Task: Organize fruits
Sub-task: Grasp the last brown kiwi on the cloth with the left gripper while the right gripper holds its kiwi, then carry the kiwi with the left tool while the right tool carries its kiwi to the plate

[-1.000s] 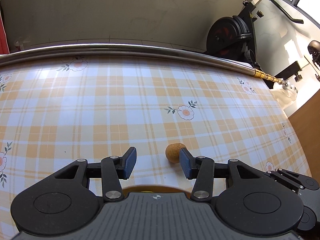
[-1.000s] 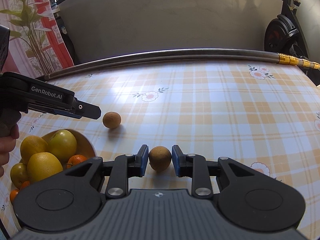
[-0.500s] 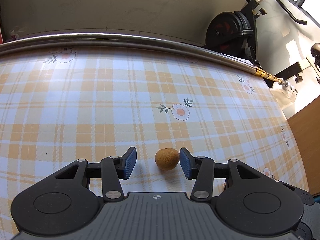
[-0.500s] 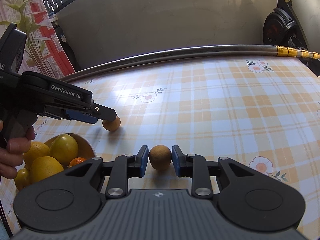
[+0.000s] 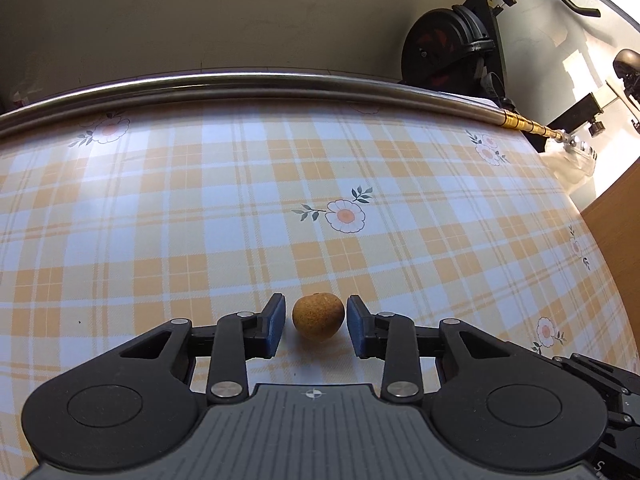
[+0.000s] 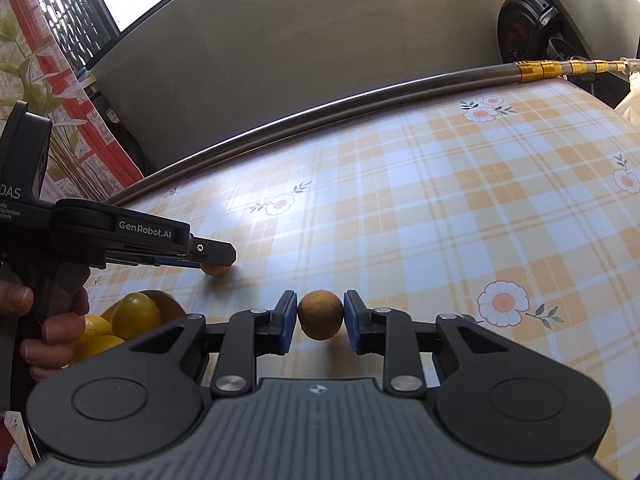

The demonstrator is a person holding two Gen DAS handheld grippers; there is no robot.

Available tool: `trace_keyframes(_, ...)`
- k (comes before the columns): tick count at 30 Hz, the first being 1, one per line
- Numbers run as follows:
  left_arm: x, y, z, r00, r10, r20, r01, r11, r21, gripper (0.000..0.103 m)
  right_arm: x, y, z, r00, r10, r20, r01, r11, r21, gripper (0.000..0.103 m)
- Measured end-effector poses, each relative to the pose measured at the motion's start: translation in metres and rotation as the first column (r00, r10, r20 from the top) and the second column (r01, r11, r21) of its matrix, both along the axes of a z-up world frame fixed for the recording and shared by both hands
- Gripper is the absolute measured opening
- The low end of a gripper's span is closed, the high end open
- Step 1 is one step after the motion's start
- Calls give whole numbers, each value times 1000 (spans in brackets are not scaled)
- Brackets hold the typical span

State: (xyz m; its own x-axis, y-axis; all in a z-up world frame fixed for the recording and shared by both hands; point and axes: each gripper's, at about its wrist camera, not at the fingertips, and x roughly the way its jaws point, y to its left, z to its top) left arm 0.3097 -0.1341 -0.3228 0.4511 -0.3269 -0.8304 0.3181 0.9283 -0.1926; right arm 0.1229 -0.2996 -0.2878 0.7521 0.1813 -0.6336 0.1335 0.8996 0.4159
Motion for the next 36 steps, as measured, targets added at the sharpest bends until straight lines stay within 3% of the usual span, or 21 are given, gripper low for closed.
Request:
trace_keyframes(10,-25,10,32,993,-19,117,22,999,-24,30,-7,1,10,1000,-12,27,11,1000,23,28)
trace_keyframes(24,-95,80,85,974,66,215,-53,996,-67,30,-25,46,35,995,50,89,-53,998,32,28)
trace_keyframes(36,-145,113,77,974,92,206,-78,994,-74,30,-39,85,32,991,103,89,-105,994,25,28)
